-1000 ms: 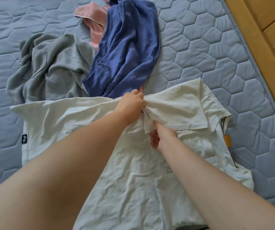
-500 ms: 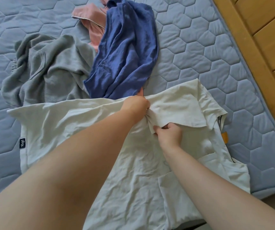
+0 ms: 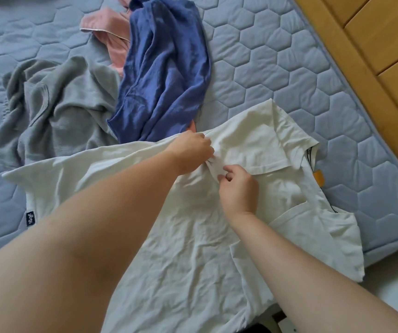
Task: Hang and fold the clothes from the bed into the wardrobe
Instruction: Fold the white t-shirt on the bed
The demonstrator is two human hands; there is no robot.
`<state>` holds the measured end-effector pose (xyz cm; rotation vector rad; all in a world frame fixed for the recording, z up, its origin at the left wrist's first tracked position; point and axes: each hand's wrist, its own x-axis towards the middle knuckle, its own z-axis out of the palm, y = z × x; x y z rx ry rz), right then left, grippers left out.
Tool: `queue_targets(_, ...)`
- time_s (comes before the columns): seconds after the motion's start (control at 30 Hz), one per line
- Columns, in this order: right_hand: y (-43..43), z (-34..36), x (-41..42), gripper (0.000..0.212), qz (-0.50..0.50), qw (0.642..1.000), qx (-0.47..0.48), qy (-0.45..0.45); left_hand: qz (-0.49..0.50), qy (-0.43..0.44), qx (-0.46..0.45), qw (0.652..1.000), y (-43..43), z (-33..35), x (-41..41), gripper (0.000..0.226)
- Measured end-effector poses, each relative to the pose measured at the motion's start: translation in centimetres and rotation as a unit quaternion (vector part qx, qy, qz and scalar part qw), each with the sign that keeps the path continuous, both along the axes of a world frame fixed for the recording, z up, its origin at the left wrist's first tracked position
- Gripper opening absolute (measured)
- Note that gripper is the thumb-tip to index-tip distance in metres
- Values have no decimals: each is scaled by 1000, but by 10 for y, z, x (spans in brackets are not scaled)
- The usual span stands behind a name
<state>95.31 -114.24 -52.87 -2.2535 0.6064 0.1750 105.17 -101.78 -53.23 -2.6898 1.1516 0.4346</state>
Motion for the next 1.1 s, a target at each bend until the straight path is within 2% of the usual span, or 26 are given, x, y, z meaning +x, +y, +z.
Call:
queue_targets(0.07,-7,2,3,19,20,999,-48,16,8,-17,7,1000,-2,5,1,20)
queue_targets(0.13,-10,8,4,11,77,987,-122,-71,5,-43,-18,999,2,10,0,19)
queue_targets(0.2,-11,8,4,9,153,946,-204,-201,-36,-108,-31,993,9,19,-4,17)
queue_targets(0.27,-10,6,2,11,222,905,-256,-258,-57,-140,-17,988,18,22,-6,25)
queue_targets(0.37,-8,-5,-6,14,358,856,-303,-218,-17,-97,-18,995,28,19,-11,16)
queue_targets(0.43,-9,-9,-9,16,418,837,-299,-186,65,-63,-29,996,33,3,-16,19)
queue_targets(0.53,-7,-10,-3,11,388,866,-252,-190,97,-70,-145,982,34,-7,-31,29)
queue_targets(0.57,-6,-11,0,21,371,876,-252,-177,107,-64,-158,980,36,-14,-36,38)
queue_targets(0.63,-11,-18,0,50,407,877,-250,-56,140,2,-110,984,44,-26,-43,53)
queue_targets(0.67,-17,-24,-1,61,442,862,-246,39,164,33,-68,984,51,-34,-47,57)
queue_targets(0.73,-32,-33,-3,70,482,821,-238,194,224,60,-25,972,67,-46,-54,61)
queue_targets(0.77,-36,-34,-2,69,481,814,-243,219,271,70,-25,960,77,-49,-57,62)
queue_targets(0.83,-34,-30,2,54,446,840,-263,161,343,78,-28,936,100,-49,-61,61)
queue_targets(0.93,-12,-16,15,26,391,875,-284,-17,330,40,-36,942,138,-44,-70,56)
queue_targets(1.0,5,-12,23,25,402,872,-274,-53,345,2,-78,935,163,-37,-78,48)
queue_targets(1.1,38,-10,36,31,433,859,-269,-54,448,-62,-135,882,198,-29,-92,35)
